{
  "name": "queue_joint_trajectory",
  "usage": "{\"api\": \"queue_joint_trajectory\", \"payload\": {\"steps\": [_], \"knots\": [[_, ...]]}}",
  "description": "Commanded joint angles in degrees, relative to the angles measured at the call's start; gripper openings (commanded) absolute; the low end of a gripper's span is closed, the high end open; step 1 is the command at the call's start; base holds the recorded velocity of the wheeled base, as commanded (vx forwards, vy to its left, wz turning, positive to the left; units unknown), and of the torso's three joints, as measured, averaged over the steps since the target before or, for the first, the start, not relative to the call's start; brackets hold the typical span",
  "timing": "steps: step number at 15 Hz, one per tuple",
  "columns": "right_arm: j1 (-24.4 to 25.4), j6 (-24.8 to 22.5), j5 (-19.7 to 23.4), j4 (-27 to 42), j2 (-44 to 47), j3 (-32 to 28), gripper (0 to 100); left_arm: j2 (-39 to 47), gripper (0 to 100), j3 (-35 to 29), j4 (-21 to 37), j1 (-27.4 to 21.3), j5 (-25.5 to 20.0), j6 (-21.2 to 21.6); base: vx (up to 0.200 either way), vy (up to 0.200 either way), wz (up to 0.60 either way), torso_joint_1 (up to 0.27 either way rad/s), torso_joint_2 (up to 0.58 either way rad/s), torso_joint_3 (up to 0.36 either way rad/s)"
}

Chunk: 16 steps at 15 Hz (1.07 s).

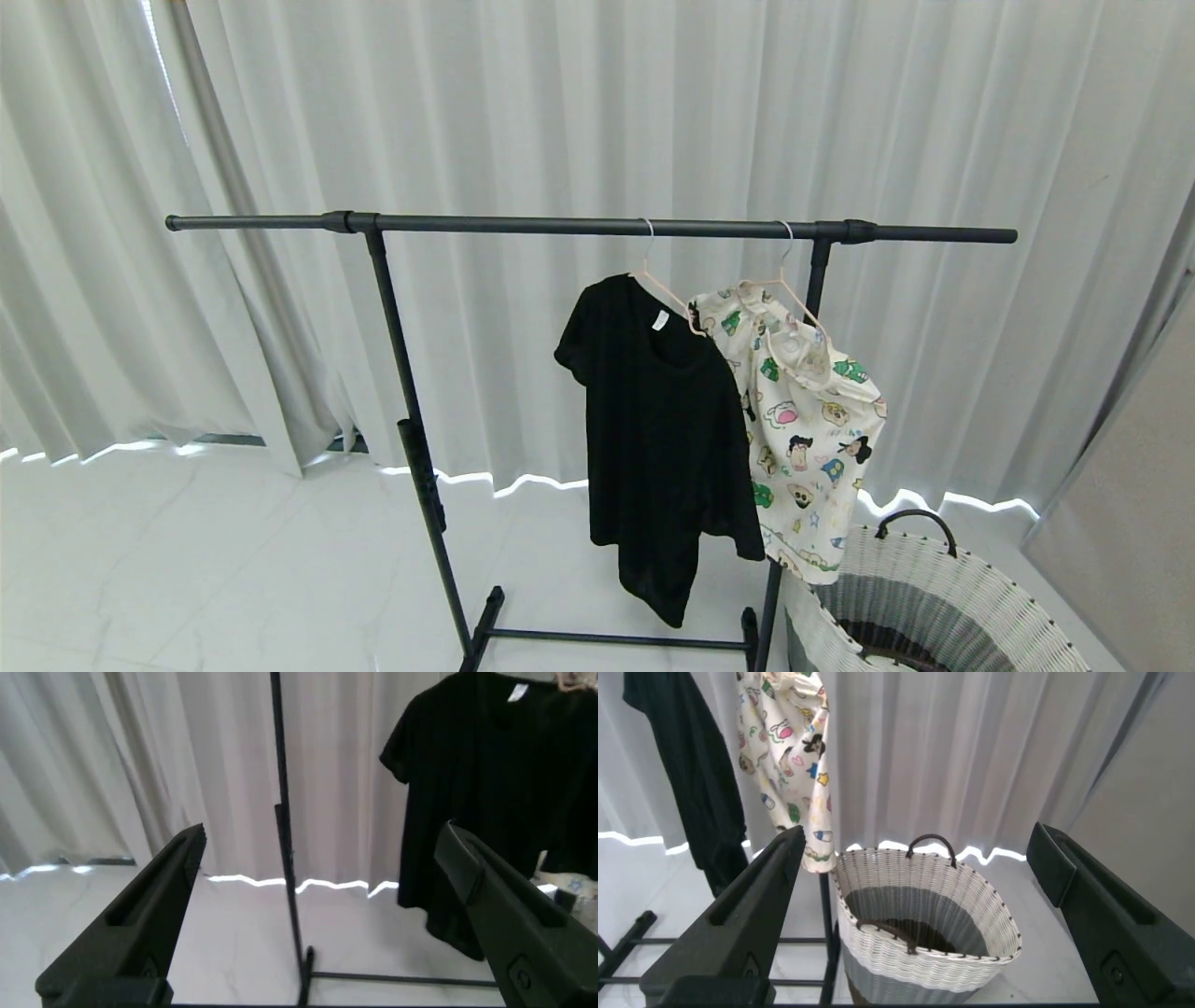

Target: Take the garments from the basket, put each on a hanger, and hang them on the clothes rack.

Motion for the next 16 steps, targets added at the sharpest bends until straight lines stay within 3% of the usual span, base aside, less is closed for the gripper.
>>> {"api": "queue_joint_trajectory", "payload": {"steps": [1,2,16], "knots": [[0.0,-0.04,0.01,-0.03,0.01,0.07,100,-0.02,100,0.0,2.37,-0.04,0.06,-2.45,0.0,0.0,0.0,0.0,0.0,0.0],[0.0,-0.04,0.01,-0.03,0.01,-0.01,100,-0.02,100,0.0,2.9,-0.04,0.5,-4.12,0.0,0.0,0.0,0.0,0.0,0.0],[0.0,-0.04,0.01,-0.03,0.01,0.07,100,-0.02,100,0.0,2.9,-0.04,0.5,-3.94,0.0,0.0,0.0,0.0,0.0,0.0]]}}
